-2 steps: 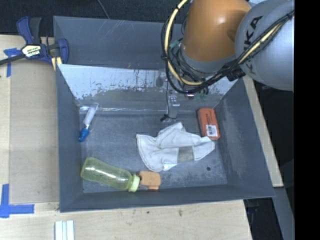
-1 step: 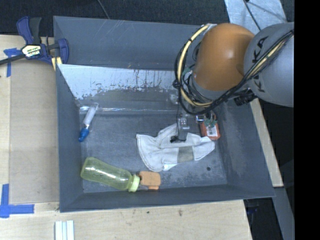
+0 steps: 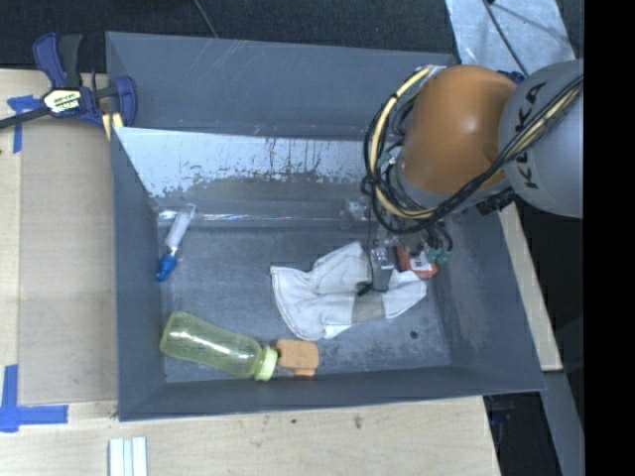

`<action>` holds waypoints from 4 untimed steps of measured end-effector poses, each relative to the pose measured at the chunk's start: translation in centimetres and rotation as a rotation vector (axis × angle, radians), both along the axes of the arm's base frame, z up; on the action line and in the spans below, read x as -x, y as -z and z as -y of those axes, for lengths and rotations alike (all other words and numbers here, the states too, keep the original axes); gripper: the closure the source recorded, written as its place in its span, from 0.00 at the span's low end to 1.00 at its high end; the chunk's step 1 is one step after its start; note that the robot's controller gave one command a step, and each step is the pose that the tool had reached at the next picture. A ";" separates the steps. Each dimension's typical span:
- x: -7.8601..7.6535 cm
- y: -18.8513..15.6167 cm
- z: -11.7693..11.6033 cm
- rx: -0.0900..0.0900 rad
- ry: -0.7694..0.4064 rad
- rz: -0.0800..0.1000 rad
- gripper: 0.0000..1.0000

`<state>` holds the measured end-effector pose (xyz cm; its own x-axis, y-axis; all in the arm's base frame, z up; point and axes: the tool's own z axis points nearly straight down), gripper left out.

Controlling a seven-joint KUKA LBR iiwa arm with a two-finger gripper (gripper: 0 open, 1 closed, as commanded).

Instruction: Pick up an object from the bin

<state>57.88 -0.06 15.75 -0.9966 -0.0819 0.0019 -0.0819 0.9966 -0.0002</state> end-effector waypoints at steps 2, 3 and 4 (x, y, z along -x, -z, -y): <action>-0.8 4.2 -0.3 0.000 -0.068 0.005 0.00; -3.6 8.3 2.3 -0.001 -0.010 0.006 1.00; -3.6 8.3 2.3 -0.001 -0.010 0.006 1.00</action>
Offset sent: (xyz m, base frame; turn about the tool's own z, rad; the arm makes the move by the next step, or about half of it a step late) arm 0.0134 0.0086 -0.0549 -0.1467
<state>61.45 -2.32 7.41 -0.9958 -0.0914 -0.0046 -0.0914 0.9958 0.0005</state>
